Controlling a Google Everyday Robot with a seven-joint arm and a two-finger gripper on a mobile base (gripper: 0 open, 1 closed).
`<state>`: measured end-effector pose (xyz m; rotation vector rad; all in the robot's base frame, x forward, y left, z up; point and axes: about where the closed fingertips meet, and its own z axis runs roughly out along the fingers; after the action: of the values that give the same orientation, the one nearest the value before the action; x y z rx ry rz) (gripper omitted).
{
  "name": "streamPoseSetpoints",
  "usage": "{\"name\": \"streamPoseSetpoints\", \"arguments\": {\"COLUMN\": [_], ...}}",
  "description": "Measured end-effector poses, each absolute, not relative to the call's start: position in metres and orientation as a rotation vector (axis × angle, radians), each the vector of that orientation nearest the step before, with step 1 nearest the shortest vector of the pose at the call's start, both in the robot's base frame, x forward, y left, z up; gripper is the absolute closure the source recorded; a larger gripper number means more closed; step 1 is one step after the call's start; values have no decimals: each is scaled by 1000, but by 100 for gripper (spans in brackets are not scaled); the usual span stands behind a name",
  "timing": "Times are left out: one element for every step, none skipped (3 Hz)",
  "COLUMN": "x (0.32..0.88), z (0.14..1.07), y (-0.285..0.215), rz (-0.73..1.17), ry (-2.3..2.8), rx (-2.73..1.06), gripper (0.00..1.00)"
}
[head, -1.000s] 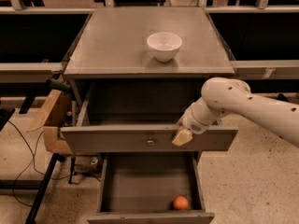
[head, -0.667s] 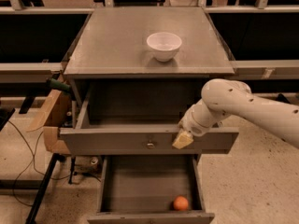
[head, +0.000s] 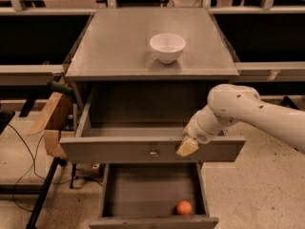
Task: Open top drawer
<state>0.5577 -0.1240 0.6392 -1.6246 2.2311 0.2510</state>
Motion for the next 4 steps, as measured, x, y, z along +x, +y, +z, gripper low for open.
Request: {"name": "streamPoseSetpoints", "arguments": {"x": [533, 496, 483, 480], "z": [649, 667, 674, 671], "y": [-129, -137, -141, -149], "rz": [241, 203, 189, 220], "ry": [2250, 2279, 2293, 2302], "rx": [-1627, -1653, -1661, -1678], "gripper": [1, 0, 0, 25]}}
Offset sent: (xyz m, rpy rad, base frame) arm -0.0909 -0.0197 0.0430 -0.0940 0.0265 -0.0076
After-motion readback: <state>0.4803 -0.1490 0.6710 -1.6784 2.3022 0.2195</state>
